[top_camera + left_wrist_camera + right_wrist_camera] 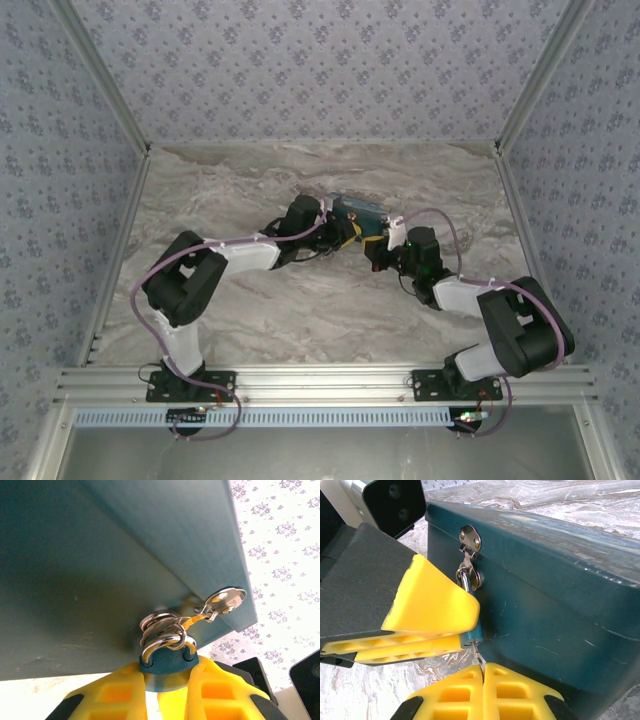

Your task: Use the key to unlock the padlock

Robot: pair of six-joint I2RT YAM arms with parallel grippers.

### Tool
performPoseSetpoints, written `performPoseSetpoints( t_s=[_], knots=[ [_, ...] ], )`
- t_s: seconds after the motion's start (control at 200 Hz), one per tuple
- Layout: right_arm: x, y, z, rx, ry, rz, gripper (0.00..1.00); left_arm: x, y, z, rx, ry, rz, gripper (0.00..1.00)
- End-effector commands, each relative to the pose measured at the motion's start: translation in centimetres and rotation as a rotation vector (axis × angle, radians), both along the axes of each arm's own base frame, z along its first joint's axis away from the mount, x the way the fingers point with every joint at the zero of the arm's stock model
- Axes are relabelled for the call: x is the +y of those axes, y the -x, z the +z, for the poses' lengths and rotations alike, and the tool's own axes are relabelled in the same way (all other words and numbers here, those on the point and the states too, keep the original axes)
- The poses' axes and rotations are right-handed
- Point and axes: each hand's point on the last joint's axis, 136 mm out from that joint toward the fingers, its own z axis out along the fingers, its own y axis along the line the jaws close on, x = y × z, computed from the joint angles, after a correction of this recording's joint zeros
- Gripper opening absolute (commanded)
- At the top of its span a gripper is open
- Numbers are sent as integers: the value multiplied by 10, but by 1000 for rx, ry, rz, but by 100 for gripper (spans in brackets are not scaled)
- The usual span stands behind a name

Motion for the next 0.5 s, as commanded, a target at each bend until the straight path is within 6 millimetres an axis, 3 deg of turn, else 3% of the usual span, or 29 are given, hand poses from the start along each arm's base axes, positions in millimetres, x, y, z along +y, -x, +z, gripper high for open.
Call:
performPoseSetpoints(
  t_s=[0.0, 0.325, 0.495],
  knots=[
    [-1, -22, 63, -183, -91, -31, 0, -6, 23, -25, 70, -64, -84, 12],
    [-9, -23, 57, -169, -61, -48, 0, -8, 24, -26, 75, -73, -81, 12],
    [-13, -25, 64, -164, -103, -36, 0, -8, 23, -28, 74, -69, -79, 12]
  ],
)
